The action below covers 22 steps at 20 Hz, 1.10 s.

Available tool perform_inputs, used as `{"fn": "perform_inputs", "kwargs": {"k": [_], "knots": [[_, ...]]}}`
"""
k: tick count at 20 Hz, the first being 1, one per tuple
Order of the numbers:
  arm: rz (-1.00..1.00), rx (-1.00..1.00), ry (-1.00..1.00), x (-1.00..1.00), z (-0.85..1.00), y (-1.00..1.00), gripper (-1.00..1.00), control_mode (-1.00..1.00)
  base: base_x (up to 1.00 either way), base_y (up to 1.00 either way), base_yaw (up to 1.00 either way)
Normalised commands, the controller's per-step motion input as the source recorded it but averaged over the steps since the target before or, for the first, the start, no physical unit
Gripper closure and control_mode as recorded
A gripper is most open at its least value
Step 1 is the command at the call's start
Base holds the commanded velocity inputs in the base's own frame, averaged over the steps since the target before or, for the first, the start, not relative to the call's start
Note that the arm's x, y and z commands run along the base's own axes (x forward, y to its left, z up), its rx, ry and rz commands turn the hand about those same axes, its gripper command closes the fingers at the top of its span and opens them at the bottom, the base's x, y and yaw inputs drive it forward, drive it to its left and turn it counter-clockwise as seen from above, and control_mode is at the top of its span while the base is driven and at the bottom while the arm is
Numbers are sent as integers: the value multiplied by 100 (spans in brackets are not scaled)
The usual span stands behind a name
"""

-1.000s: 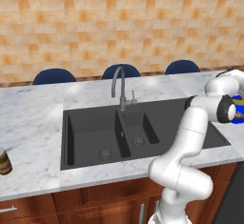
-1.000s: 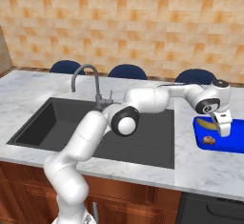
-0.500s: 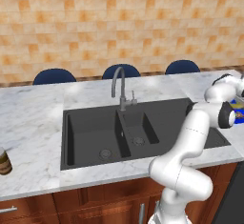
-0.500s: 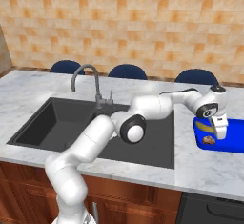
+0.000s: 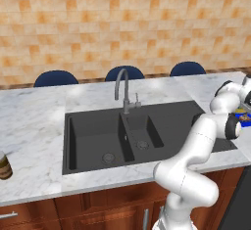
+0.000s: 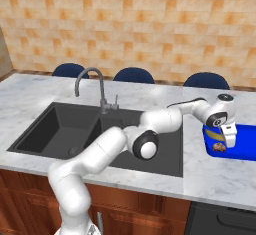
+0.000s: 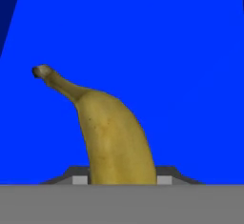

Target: Pick up all produce items and place them in the sink. Turn on the sink faucet to wash them. Then turn the sink off and put them in the tray.

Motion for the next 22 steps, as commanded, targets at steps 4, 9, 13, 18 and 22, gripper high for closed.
{"fn": "perform_inputs", "kwargs": {"k": [4, 9, 13, 18, 22], "knots": [[0, 0, 0, 19, -17, -14, 100, -100, 0, 0, 0], [0, 0, 1, 22, -15, -6, -100, -100, 0, 0, 0], [0, 0, 0, 13, 0, 0, -100, -100, 0, 0, 0], [2, 0, 0, 0, 17, 9, -100, -100, 0, 0, 0], [4, 0, 0, -3, 22, 18, -100, -100, 0, 0, 0]]}}
